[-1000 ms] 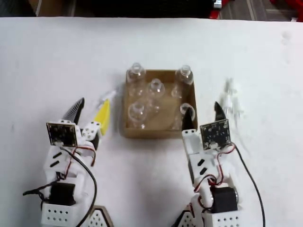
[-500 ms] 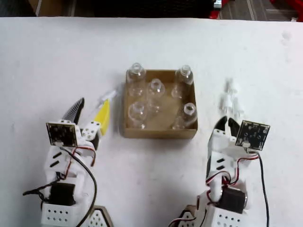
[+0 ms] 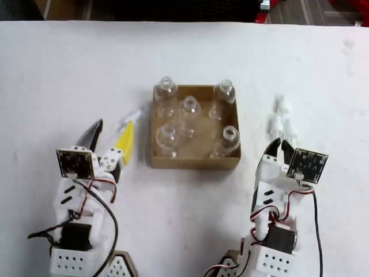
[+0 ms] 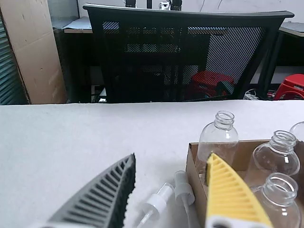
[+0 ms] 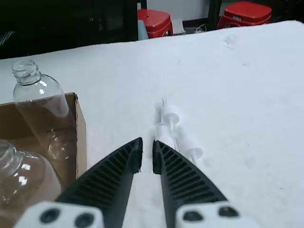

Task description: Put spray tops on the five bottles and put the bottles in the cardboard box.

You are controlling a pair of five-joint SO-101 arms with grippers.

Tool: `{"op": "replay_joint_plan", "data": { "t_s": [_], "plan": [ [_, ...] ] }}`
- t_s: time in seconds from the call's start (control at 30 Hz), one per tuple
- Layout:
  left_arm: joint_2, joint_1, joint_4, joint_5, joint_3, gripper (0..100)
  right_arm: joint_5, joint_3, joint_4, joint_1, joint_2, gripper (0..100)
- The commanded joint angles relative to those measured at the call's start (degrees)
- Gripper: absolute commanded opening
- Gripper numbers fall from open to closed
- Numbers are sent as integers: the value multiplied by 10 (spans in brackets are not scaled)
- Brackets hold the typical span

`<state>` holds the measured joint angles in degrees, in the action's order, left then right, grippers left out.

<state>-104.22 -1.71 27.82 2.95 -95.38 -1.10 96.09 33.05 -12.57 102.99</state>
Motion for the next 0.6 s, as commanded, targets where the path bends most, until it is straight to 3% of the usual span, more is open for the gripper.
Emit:
{"op": "replay_joint_plan", "data": {
  "t_s": [0.0,0.23,0.4,0.57],
  "plan": [
    [-7,-7,-23,-10,13,222,4,8,-19,-8,1,21],
    [-7,-41,-33,-43,62,222,4,8,-15,-7,0,21],
    [-6,-45,-11,-153,118,222,3,8,-9,-7,0,22],
    [-6,-89,90,-264,191,222,3,8,-10,-7,0,22]
  ]
}}
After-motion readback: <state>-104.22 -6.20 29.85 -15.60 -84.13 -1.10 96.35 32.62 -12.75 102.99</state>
